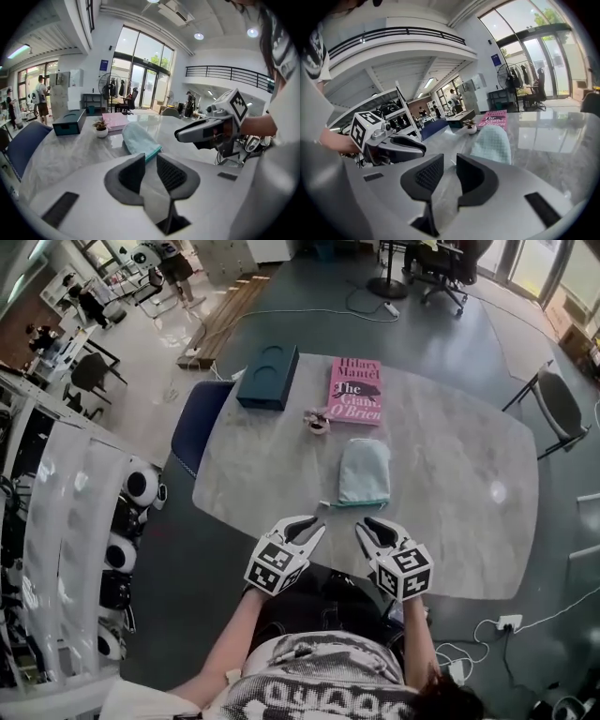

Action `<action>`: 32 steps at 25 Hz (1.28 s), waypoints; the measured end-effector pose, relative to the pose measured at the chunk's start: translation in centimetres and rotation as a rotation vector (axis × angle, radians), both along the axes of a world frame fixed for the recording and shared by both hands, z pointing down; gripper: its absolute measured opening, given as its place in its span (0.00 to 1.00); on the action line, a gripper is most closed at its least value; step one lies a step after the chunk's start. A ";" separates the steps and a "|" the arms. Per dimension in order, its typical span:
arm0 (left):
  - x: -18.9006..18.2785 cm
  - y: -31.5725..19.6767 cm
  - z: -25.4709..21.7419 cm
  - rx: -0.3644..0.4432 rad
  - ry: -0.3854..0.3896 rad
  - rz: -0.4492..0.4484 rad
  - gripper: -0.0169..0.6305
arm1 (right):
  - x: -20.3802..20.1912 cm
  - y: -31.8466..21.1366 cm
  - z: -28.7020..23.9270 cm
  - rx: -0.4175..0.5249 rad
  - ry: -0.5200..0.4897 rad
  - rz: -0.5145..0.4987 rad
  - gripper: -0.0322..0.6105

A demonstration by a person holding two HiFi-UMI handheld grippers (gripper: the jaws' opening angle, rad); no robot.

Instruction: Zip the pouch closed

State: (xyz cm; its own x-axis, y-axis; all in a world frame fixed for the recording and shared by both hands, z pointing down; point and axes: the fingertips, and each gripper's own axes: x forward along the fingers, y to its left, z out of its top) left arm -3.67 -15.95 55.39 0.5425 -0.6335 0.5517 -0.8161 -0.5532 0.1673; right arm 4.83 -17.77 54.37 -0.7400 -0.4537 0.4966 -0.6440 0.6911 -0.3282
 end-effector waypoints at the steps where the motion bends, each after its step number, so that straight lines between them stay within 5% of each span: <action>1: 0.0 0.2 -0.4 0.011 0.001 -0.020 0.16 | -0.2 0.3 -0.2 0.003 -0.012 -0.014 0.19; 9: -1.0 3.0 -2.7 0.054 0.015 -0.133 0.15 | -2.1 2.6 -0.3 0.016 -0.030 -0.105 0.19; 32: -8.9 15.9 -3.9 0.116 0.042 -0.218 0.10 | -11.5 15.2 -4.0 0.138 -0.063 -0.228 0.06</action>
State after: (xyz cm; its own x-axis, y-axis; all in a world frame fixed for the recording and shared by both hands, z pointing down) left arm -12.52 -0.07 51.44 0.4070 -0.7957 0.4486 -0.9119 -0.3825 0.1489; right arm -6.71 -2.54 50.37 -0.8580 -0.3322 0.3917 -0.4482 0.8568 -0.2550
